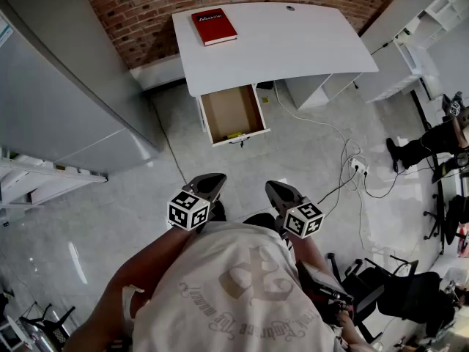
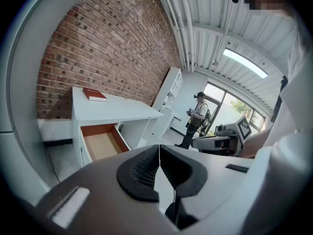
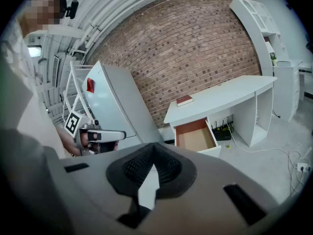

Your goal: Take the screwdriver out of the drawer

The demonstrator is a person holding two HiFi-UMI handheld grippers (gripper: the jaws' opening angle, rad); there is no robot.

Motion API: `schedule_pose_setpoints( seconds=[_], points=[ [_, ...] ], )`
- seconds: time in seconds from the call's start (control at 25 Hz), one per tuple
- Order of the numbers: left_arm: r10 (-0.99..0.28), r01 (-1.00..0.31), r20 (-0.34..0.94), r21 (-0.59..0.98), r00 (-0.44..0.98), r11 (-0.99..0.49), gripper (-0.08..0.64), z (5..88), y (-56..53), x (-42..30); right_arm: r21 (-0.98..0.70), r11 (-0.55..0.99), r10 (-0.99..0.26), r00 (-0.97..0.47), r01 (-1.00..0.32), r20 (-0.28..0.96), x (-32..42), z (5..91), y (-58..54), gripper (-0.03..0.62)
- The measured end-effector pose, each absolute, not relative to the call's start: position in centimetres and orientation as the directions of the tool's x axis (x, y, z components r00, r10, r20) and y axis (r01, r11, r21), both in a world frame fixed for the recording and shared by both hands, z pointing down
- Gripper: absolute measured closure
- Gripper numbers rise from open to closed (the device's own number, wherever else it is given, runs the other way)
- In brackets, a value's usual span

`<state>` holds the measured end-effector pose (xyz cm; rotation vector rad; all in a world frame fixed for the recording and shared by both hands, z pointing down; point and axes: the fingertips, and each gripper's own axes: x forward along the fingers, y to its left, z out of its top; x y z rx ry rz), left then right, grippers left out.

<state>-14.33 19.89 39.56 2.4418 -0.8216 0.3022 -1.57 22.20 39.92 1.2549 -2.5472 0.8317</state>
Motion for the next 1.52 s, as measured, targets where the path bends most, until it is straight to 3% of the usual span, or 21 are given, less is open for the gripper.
schedule_pose_setpoints(
  seconds=[0.88, 1.52],
  points=[
    [-0.558, -0.657, 0.347, 0.381, 0.753, -0.650, 0.551, 38.0, 25.0, -13.7, -0.367, 0.526, -0.673, -0.640, -0.767, 0.370, 0.5, 39.0, 27.4, 0.586],
    [-0.554, -0.658, 0.357, 0.363, 0.752, -0.660, 0.552, 37.7, 24.2, -13.6, -0.432, 0.478, -0.703, -0.628, -0.765, 0.333, 1.1, 39.1, 26.3, 0.586]
  ],
)
